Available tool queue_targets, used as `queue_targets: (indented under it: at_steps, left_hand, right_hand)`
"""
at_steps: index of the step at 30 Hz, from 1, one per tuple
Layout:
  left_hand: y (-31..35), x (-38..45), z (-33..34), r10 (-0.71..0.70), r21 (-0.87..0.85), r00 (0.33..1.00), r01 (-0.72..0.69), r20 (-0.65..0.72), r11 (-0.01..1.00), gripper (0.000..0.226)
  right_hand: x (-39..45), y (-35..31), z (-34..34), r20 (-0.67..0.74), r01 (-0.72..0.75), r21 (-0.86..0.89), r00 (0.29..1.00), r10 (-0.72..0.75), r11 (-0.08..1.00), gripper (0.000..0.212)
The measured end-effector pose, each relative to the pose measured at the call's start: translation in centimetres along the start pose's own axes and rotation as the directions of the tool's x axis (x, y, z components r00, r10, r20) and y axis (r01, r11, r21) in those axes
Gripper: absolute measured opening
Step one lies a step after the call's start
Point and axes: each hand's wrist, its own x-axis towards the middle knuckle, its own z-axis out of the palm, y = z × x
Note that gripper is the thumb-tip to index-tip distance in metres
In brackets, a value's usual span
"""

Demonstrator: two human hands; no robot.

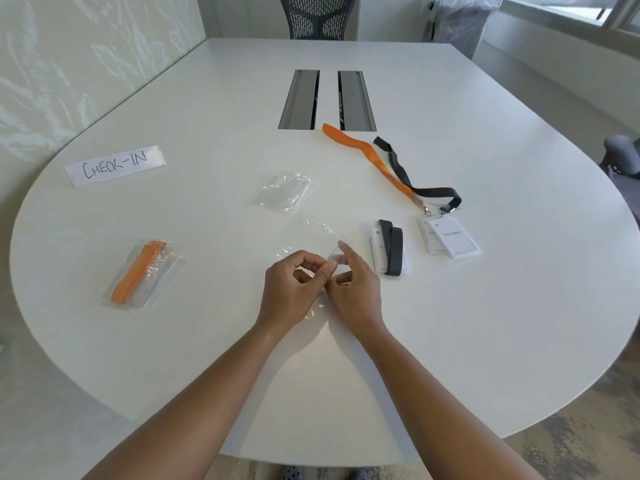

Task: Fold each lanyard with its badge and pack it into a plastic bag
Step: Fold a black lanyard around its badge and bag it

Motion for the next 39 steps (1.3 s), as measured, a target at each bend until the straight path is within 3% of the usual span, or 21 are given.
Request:
queue_targets:
  at_steps: [4,7,11,15,23,27,30,33,35,39]
  left_hand:
    - [0.1,1.8,-1.4,0.164,0.106,0.985,-0.169,0.057,0.980,0.011]
    - [0.3,3.9,-3.2,0.253,0.283,0.937,-0.317,0.243,0.905,0.041]
    - [1.6,5.5,-4.3,0.153,0.482,0.839,-0.438,0.521,0.758,0.094]
    - [2.5,5.8,-3.3,0.113,0.577,0.780,-0.544,0.615,0.609,0.124]
    - [3.2,6.1,-2.2,0.197,0.561,0.771,-0.589,0.605,0.581,0.104]
    - [2.7,6.1,-2.1,0.262,0.533,0.781,-0.590,0.567,0.606,0.085]
    - [2.4,5.9,-2.2,0.266,0.539,0.809,-0.557,0.524,0.632,0.080]
    - [2.4,5.7,-2.2,0.234,0.544,0.841,-0.502,0.487,0.672,0.080]
    - [2.4,5.4,-2.1,0.214,0.551,0.853,-0.479,0.476,0.683,0.081]
    - [2.2,4.9,-1.9,0.166,0.571,0.869,-0.440,0.467,0.694,0.083]
  right_hand:
    - [0.8,-0.3,-1.1,0.065,-0.020,-0.068,0.998,0.024,0.998,0.068]
    - [1.3,-0.7,-2.0,0.115,-0.009,-0.102,0.993,0.021,0.995,0.070]
    - [1.8,-1.5,-2.8,0.184,0.043,-0.175,0.983,-0.010,0.984,0.069]
    - [2.2,-2.6,-3.5,0.234,0.084,-0.240,0.972,-0.027,0.967,0.071]
    - [2.5,-3.4,-5.4,0.306,0.087,-0.285,0.952,0.004,0.955,0.069]
    - [3.2,-4.1,-7.0,0.309,0.089,-0.339,0.951,0.022,0.936,0.038]
    - [4.4,-4.3,-8.2,0.126,0.110,-0.350,0.990,-0.070,0.930,0.012]
    - [5.9,-4.0,-9.2,-0.022,0.120,-0.462,0.989,-0.147,0.879,0.022]
    - [6.8,-3.7,-9.9,0.018,0.097,-0.544,0.994,-0.104,0.834,0.035]
    - [8.2,-3.1,-10.9,0.200,0.051,-0.679,0.973,0.118,0.733,0.057]
